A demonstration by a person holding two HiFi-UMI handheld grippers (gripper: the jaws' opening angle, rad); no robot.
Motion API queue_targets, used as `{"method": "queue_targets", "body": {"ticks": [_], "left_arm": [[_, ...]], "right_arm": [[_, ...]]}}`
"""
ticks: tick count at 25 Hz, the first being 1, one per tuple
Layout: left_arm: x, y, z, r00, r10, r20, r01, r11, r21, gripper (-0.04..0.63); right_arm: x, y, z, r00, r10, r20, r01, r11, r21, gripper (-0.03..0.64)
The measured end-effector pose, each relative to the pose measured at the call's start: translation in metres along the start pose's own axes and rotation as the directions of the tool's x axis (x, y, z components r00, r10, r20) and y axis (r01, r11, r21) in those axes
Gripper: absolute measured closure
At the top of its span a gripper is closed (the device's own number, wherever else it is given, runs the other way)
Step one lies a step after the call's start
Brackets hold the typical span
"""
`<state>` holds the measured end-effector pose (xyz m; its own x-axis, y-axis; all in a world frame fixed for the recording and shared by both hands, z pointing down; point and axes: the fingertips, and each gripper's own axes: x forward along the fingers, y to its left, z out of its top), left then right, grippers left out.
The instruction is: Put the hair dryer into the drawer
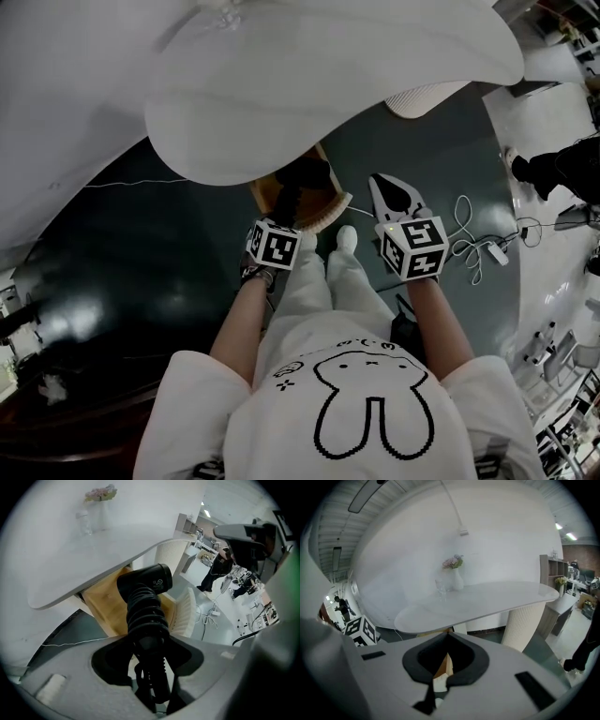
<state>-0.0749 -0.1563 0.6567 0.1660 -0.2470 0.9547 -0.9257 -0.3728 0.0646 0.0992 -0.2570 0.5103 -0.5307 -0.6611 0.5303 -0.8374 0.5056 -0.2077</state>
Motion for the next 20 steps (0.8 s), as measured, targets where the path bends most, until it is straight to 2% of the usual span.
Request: {"method": "queue_targets", "body": {"ticks": [8, 16, 20], "left_arm": [[0.022, 0.019, 0.008, 0.994, 0.04, -0.102, -0.038, 0.999, 0.015, 0.391], [0.05, 0.039, 0.012, 0.975, 0.118, -0.189, -0.12, 0.993, -0.002, 0.39], [0.063, 0.045, 0.016, 0.961, 0.164, -0.221, -0.165, 0.986, 0.013, 0.39]], "right_arm": [[-0.012, 0.002, -0.009, 0.999, -0.039, -0.012, 0.039, 0.999, -0.001, 0.618], [-0.015, 0.005, -0.024, 0.998, -0.041, -0.053, 0.041, 0.999, -0.017, 0.618], [-0.01, 0.005, -0.03, 0.997, -0.04, -0.06, 0.039, 0.999, -0.014, 0.618]]}}
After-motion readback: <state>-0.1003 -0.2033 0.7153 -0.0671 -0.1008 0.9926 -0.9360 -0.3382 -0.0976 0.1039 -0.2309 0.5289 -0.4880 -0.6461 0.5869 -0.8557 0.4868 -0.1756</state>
